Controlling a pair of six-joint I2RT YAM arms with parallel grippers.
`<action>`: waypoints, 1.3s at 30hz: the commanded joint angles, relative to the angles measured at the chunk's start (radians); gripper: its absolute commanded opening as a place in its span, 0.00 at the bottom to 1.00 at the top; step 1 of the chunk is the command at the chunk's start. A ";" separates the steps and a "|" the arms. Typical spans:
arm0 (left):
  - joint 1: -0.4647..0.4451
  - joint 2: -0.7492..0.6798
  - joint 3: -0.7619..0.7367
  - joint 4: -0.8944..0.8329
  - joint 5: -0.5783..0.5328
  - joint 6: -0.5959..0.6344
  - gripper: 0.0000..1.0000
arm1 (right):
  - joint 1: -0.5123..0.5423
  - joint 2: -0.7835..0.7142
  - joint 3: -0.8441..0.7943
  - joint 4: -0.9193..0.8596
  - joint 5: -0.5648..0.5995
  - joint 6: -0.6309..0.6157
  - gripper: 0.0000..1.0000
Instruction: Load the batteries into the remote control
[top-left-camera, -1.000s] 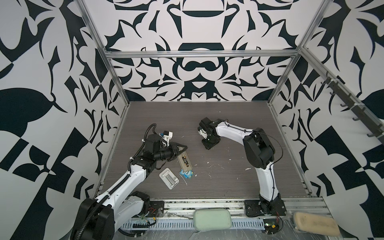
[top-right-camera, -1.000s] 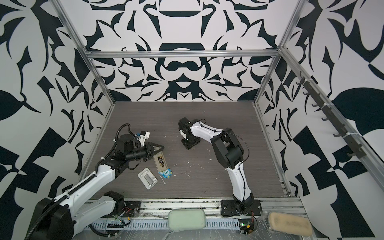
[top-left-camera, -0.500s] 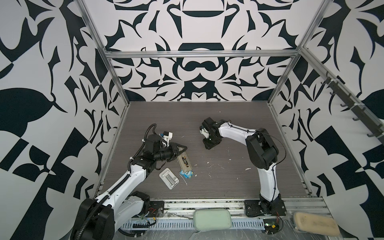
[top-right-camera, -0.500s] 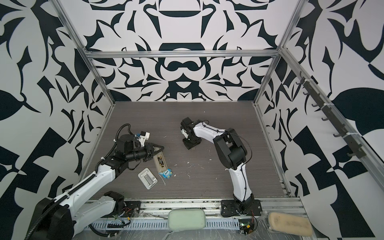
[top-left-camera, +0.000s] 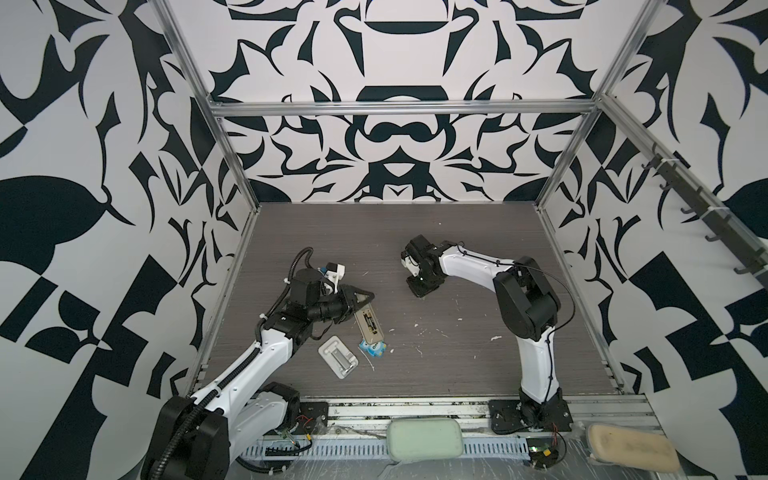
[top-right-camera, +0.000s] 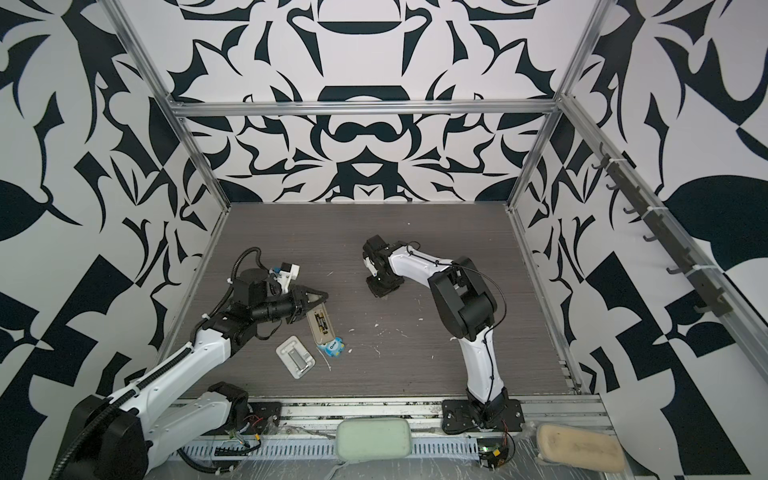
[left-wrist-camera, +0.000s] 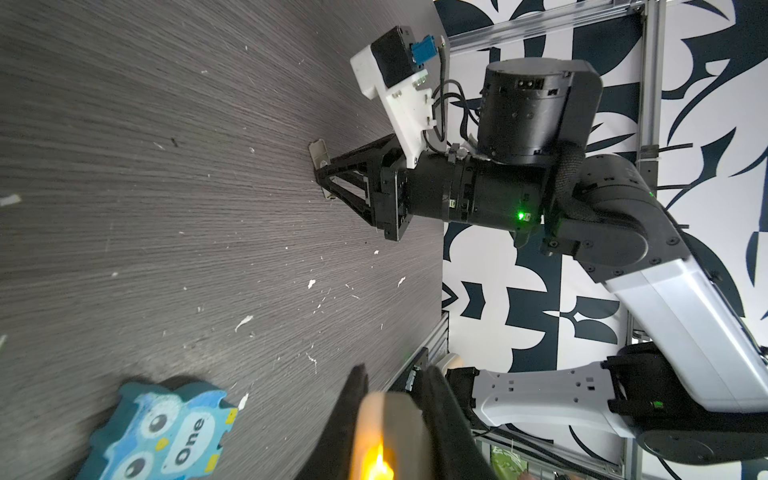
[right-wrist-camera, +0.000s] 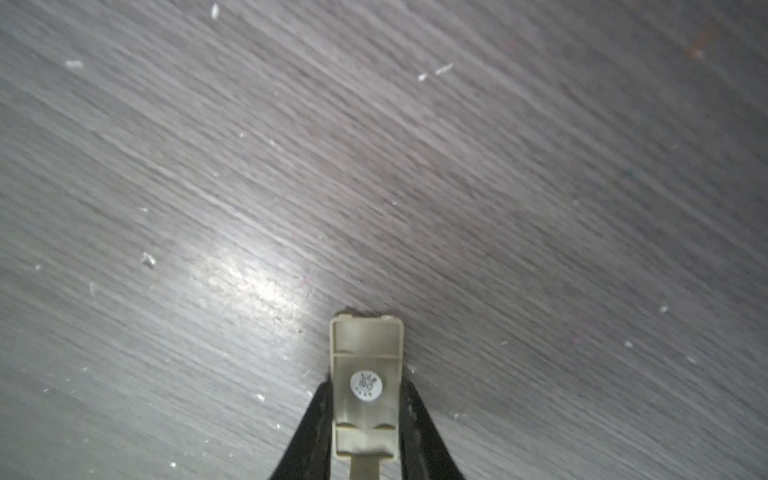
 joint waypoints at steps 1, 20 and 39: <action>0.004 0.005 0.019 0.019 -0.002 -0.001 0.00 | 0.010 0.010 -0.015 -0.075 0.032 0.007 0.25; 0.005 0.017 0.002 0.046 0.000 -0.006 0.00 | 0.097 -0.134 0.001 -0.100 0.196 0.099 0.10; 0.060 0.003 0.064 -0.133 -0.018 0.073 0.00 | 0.097 -0.287 -0.069 -0.102 0.072 0.161 0.20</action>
